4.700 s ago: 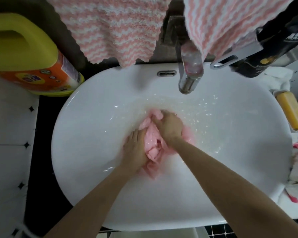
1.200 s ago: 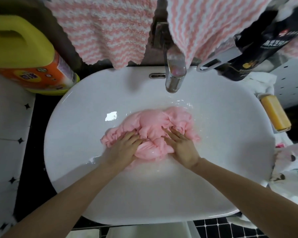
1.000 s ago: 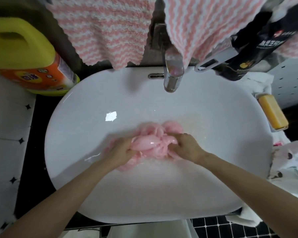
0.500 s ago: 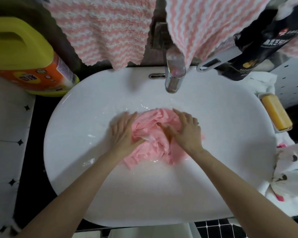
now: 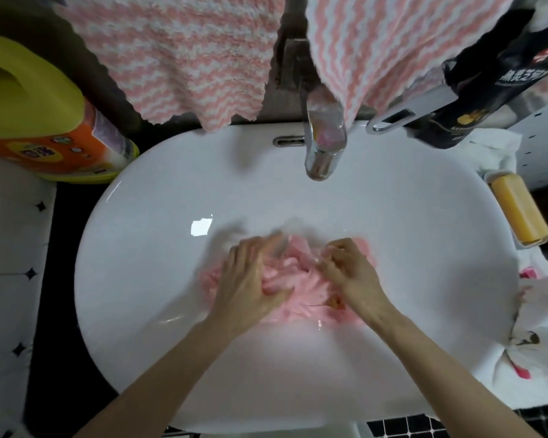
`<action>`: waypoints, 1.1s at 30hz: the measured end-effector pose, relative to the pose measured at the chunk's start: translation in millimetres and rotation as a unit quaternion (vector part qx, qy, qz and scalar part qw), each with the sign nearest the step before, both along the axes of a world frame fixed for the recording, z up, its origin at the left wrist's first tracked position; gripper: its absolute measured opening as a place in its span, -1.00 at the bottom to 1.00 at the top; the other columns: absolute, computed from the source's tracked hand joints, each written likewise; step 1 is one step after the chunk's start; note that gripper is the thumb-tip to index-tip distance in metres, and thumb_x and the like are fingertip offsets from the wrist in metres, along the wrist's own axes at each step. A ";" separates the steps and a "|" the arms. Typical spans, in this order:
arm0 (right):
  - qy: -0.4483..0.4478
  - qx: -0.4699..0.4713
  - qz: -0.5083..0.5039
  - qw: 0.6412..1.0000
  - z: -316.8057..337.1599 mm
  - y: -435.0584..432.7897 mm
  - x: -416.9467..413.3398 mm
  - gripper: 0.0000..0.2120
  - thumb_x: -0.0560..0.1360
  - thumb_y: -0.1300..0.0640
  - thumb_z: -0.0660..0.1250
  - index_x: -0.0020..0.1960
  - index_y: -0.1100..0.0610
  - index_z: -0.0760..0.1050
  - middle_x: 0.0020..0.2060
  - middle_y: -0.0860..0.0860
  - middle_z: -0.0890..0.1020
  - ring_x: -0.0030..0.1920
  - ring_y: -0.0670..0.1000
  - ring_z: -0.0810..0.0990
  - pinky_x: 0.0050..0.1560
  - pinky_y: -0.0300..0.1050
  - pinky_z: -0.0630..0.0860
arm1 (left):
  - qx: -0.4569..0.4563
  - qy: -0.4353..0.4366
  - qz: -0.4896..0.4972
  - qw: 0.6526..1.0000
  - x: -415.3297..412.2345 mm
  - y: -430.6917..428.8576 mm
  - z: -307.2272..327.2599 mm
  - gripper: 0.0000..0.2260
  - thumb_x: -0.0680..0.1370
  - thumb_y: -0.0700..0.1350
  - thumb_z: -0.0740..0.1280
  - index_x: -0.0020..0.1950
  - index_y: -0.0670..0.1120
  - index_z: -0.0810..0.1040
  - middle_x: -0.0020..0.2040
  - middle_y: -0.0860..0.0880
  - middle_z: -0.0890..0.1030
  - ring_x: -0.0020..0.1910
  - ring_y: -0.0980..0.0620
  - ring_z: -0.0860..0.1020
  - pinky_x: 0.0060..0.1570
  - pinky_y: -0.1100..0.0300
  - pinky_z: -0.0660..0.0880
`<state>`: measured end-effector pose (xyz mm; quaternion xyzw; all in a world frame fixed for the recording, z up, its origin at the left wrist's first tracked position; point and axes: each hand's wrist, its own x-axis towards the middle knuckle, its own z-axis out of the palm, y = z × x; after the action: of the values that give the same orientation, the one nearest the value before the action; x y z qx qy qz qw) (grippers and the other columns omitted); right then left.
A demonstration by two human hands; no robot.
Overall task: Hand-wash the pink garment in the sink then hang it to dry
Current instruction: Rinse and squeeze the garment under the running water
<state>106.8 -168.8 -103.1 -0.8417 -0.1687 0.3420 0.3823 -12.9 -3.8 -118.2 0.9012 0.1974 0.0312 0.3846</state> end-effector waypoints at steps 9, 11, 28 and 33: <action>-0.336 -0.151 0.123 0.922 -66.7 23.8 -31.6 -0.48 0.50 -0.25 0.02 0.36 -0.05 0.35 0.31 0.12 0.47 0.13 0.27 0.51 0.07 0.16 0.46 | 0.231 0.005 0.023 0.973 2.8 -29.0 -58.8 -0.44 0.49 0.22 0.16 0.33 -0.12 0.46 0.24 -0.07 0.54 0.14 -0.12 0.51 0.07 -0.03 0.43; -0.368 -0.154 0.117 0.910 -74.1 31.2 -19.6 -0.51 0.49 -0.18 0.04 0.23 0.06 0.50 0.13 0.14 0.58 0.02 0.23 0.57 0.03 0.10 0.47 | 0.263 -0.035 0.047 0.963 13.6 -28.4 -66.5 -0.57 0.51 0.11 0.24 0.25 -0.15 0.47 0.08 -0.12 0.58 0.00 -0.17 0.53 -0.04 -0.01 0.46; 0.079 0.052 -0.203 0.975 -8.3 51.4 49.9 -0.76 0.48 0.13 0.34 0.15 0.03 0.49 -0.20 0.12 0.62 -0.27 0.08 0.57 -0.32 -0.19 0.51 | -0.183 0.090 0.027 0.979 67.7 42.9 2.5 -0.41 0.42 -0.05 0.48 0.37 -0.08 0.29 0.18 -0.09 0.54 0.10 -0.08 0.54 0.08 0.10 0.48; -0.101 -0.197 0.014 0.975 3.5 2.2 21.6 -0.54 0.43 -0.14 0.22 0.27 0.00 0.51 0.18 0.18 0.52 0.18 0.25 0.49 0.16 0.08 0.46 | -0.084 0.060 0.088 0.991 3.4 34.7 5.9 -0.45 0.44 0.07 0.40 0.37 0.04 0.32 -0.03 0.01 0.60 0.05 -0.04 0.60 0.02 0.03 0.53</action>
<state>128.4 -166.7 -99.6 -0.9283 -0.1474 0.2869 0.1850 -9.5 31.0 -112.2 0.8450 0.3005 -0.0055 0.4424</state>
